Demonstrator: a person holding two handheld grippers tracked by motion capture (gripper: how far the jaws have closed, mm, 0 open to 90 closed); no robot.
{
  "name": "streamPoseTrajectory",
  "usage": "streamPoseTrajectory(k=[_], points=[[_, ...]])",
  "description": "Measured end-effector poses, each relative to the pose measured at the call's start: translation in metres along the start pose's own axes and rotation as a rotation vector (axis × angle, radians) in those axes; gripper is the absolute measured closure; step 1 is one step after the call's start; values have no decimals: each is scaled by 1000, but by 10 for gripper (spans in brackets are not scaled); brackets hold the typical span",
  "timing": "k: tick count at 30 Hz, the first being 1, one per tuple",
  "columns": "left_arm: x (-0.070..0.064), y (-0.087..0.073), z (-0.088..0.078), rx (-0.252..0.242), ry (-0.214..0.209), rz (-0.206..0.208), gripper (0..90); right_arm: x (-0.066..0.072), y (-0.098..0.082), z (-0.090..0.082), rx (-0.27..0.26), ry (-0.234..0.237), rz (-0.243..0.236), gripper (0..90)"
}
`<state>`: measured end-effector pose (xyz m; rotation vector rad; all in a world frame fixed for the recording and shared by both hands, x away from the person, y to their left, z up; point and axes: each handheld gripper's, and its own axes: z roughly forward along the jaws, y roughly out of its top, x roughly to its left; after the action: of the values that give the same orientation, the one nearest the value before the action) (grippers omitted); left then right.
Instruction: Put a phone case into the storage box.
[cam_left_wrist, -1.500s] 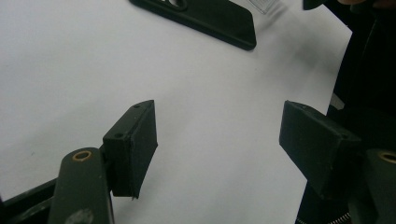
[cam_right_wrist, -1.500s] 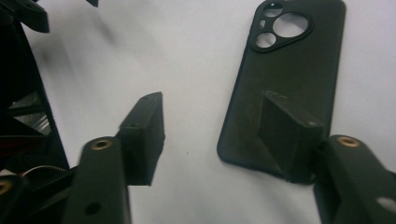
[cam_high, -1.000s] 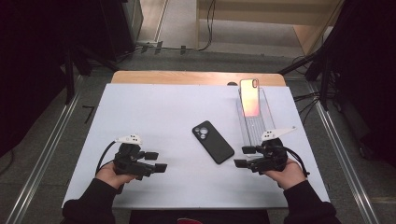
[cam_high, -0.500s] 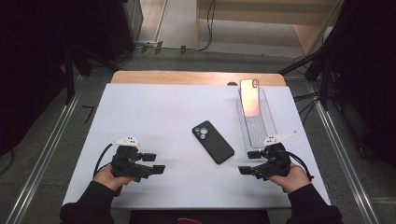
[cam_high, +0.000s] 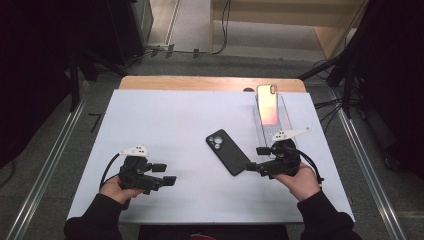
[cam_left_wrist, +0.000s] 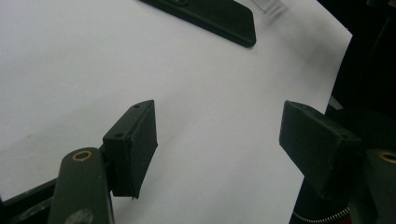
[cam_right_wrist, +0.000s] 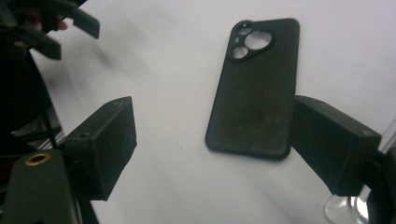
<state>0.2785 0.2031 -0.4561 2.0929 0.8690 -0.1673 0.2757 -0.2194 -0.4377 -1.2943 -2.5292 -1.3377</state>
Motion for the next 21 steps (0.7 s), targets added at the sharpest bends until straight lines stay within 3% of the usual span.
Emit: streamPoseTrajectory(k=[12, 21], points=[[0, 0, 0, -2, -2, 1, 279, 0, 33, 32, 10, -120, 19, 141], [0, 0, 0, -2, -3, 1, 279, -2, 46, 55, -1, -171, 36, 141]])
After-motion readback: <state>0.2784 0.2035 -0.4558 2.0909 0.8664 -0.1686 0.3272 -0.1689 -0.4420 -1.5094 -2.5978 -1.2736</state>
